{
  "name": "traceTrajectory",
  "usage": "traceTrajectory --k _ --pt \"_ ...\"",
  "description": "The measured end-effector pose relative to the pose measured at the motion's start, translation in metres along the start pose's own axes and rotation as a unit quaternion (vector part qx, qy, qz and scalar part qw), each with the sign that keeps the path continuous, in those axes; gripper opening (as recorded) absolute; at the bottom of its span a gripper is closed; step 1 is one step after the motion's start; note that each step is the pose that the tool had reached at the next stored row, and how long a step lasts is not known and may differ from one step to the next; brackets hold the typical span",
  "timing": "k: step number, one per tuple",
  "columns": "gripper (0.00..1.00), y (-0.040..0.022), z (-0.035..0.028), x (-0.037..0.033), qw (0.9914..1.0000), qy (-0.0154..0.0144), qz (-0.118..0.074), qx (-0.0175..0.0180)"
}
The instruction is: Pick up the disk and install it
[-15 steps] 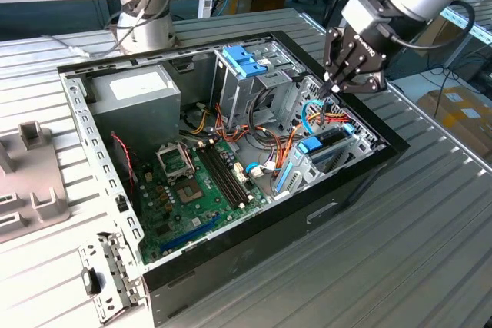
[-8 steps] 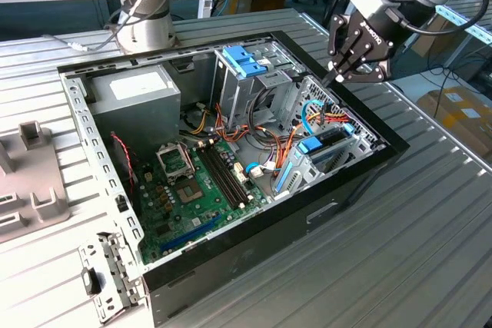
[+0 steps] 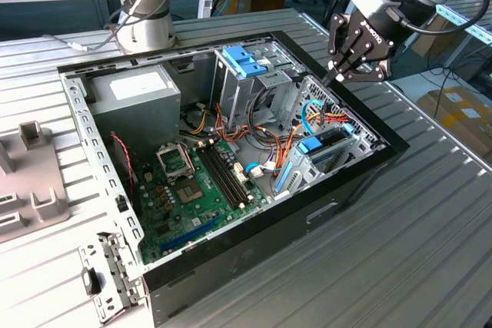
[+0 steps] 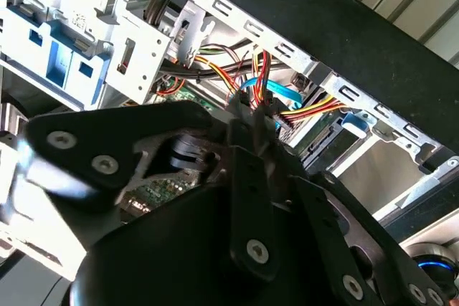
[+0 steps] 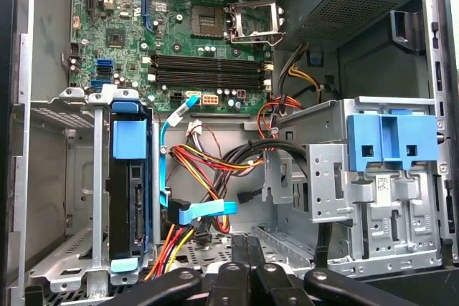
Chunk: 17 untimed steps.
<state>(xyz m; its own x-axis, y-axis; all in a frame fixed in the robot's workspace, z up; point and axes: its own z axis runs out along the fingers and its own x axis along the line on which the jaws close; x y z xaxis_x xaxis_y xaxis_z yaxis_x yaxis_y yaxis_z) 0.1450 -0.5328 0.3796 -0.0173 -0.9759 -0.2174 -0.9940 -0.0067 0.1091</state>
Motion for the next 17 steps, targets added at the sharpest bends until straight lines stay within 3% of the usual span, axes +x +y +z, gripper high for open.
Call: traceTrajectory --k 1,3,4,9,12,17 --pt "0.29 0.0 0.0 0.0 1.0 0.0 0.0 0.0" --pt "0.29 0.0 0.0 0.0 1.0 -0.0001 0.0 0.0" --pt "0.48 0.0 0.0 0.0 1.0 -0.0001 0.0 0.0" --pt "0.54 0.0 -0.0004 0.0018 1.0 -0.0001 0.0 0.0" --pt "0.54 0.0 -0.0023 0.0115 1.0 -0.0001 0.0 0.0" --pt "0.54 -0.0002 -0.0018 0.0212 1.0 -0.0002 0.0 0.0"
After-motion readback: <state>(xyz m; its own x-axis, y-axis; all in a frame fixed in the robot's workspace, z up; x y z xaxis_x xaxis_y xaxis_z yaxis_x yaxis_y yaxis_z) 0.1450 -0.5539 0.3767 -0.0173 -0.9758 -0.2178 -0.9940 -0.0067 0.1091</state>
